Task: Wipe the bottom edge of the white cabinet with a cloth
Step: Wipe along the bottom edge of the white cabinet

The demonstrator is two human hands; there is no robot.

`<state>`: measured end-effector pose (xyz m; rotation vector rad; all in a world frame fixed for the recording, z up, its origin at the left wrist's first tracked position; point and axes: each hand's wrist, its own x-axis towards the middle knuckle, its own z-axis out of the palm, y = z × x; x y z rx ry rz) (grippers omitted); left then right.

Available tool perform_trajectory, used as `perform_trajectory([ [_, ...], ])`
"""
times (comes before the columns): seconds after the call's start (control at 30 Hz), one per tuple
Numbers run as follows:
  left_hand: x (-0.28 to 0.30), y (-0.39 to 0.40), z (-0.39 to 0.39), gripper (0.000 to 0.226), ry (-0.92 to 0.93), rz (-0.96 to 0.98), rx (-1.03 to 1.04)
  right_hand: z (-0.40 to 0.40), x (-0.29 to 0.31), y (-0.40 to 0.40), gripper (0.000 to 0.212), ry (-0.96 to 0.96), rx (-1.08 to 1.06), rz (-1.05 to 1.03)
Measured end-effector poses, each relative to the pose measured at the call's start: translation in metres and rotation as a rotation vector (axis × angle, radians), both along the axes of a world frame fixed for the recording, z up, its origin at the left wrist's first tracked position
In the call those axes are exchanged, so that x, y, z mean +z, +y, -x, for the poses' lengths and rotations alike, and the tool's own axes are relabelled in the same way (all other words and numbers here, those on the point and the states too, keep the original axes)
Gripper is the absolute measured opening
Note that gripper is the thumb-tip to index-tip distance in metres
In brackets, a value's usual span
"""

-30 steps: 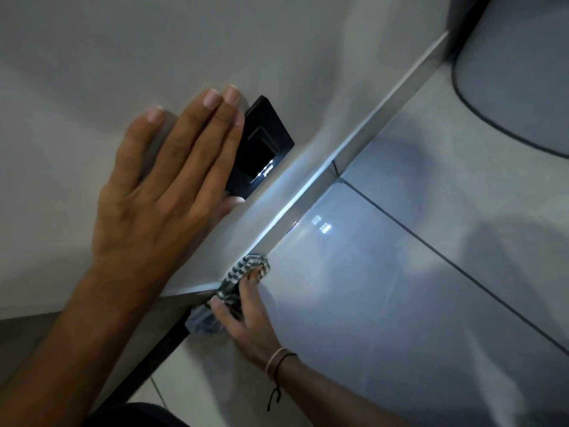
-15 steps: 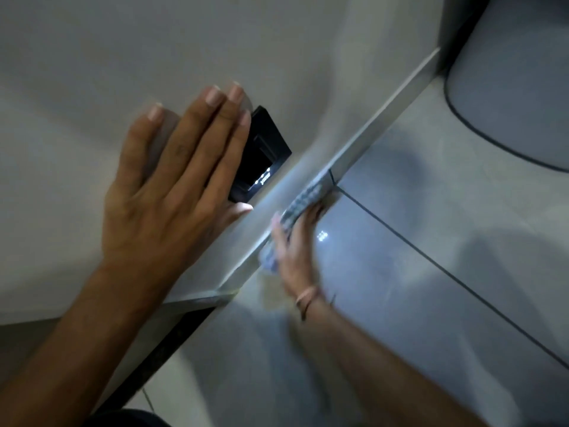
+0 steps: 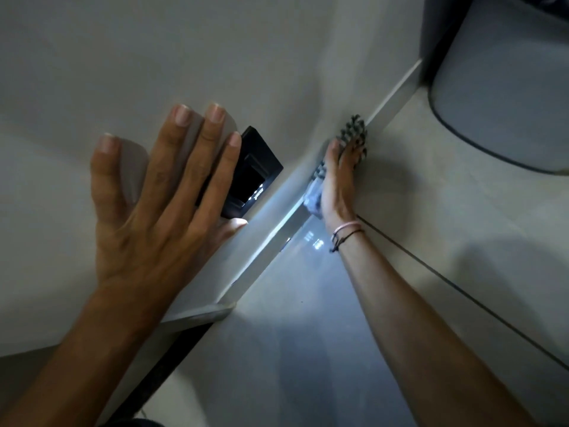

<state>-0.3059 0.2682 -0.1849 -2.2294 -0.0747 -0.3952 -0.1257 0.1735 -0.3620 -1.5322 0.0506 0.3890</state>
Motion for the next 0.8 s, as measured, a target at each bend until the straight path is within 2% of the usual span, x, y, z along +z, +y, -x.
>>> perform_trajectory([
  [0.1, -0.001, 0.0, 0.003, 0.09, 0.006, -0.053, -0.007, 0.081, -0.015, -0.004, 0.076, 0.026, 0.112, -0.044],
  [0.2, -0.001, 0.003, 0.005, 0.093, 0.022, -0.039, -0.016, 0.202, -0.025, -0.011, 0.093, 0.25, 0.398, -0.142],
  [0.27, -0.003, 0.007, 0.007, 0.092, 0.027, 0.019, 0.002, 0.246, -0.021, -0.009, 0.099, 0.415, 0.512, -0.26],
  [0.33, -0.006, 0.009, 0.008, 0.089, 0.035, 0.084, 0.006, 0.227, -0.015, -0.002, 0.1, 0.538, 0.422, -0.325],
  [0.4, -0.009, 0.008, 0.006, 0.086, 0.016, 0.053, 0.005, 0.18, -0.014, 0.004, 0.094, 0.544, 0.201, -0.276],
  [0.5, -0.007, 0.002, 0.006, 0.083, 0.006, -0.069, 0.014, 0.102, 0.0, 0.003, 0.077, 0.579, -0.104, -0.126],
  [0.57, -0.001, -0.006, 0.001, 0.087, 0.056, -0.077, -0.003, 0.066, 0.02, -0.008, 0.06, 0.644, -0.182, -0.109],
  [0.63, 0.01, -0.01, -0.004, 0.089, 0.094, 0.037, -0.033, 0.032, 0.056, -0.036, 0.045, 0.717, -0.176, -0.232],
  [0.73, 0.033, -0.034, -0.016, 0.083, 0.063, 0.359, -0.084, -0.014, 0.127, -0.099, 0.054, 0.813, -0.091, -0.458],
  [0.8, 0.053, -0.067, -0.034, 0.068, -0.025, 0.644, -0.04, -0.045, 0.187, -0.141, 0.045, 0.836, 0.036, -0.56],
])
